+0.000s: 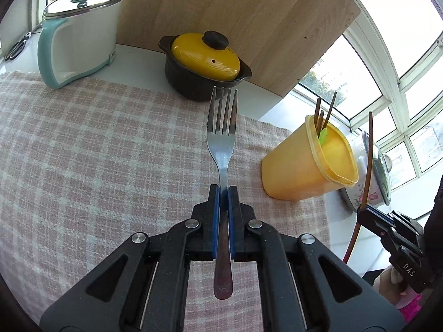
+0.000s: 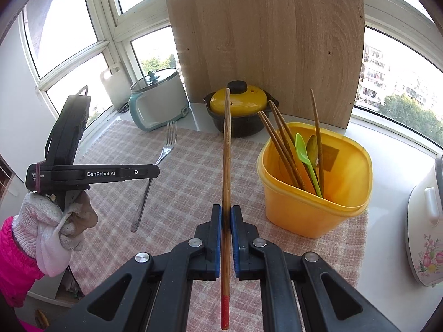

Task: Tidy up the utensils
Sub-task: 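Carry the fork and chopstick over the yellow bin with both tools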

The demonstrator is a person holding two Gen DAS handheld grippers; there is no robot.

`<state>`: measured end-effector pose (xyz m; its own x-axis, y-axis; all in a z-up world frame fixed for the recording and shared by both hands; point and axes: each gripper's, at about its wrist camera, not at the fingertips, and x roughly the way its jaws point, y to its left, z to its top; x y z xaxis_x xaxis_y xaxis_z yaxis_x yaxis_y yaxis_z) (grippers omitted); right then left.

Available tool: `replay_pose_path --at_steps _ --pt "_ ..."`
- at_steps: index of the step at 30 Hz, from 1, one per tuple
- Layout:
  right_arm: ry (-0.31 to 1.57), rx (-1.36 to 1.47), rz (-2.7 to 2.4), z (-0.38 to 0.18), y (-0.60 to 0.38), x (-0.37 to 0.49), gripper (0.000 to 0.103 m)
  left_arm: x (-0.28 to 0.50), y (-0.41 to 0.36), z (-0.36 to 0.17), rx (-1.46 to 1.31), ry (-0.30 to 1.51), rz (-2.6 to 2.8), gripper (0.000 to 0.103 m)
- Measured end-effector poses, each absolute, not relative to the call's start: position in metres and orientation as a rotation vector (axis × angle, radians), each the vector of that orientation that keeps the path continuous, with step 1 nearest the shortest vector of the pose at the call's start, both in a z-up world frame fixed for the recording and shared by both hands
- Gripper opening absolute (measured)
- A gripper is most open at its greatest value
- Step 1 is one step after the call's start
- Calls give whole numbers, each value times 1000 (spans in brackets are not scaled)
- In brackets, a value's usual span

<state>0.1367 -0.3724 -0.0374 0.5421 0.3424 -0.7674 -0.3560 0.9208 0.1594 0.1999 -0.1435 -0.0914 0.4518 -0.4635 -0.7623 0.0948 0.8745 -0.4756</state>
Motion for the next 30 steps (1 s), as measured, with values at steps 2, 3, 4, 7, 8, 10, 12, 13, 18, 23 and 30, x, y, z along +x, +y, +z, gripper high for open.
replay_pose_path --at_steps 2,3,4,7,8,10,12,13,18,23,30 --pt "892 -8 399 -29 -379 139 4 203 -149 -78 -396 1027 -377 3" --pt "885 -5 393 -25 -382 140 4 205 -152 -72 -394 1014 -385 3" --pt "878 -2 385 -21 -385 141 4 206 -156 -66 -392 1002 -397 3" --pt "857 12 362 -9 -397 145 4 213 -168 -48 -389 967 -426 3" --pt "852 18 352 -6 -401 148 4 215 -173 -43 -386 957 -439 3" --pt "844 26 335 -1 -410 153 4 222 -183 -35 -382 938 -455 3" --pt "838 28 319 3 -417 159 4 229 -194 -29 -386 923 -471 3" --pt "836 29 312 4 -421 163 4 232 -199 -27 -390 916 -477 3" --pt "817 21 277 10 -435 178 4 249 -230 -18 -411 888 -499 3" --pt "801 36 247 12 -447 199 4 263 -263 -12 -391 850 -507 3" --pt "787 41 219 2 -455 226 4 281 -292 -19 -358 819 -476 3"
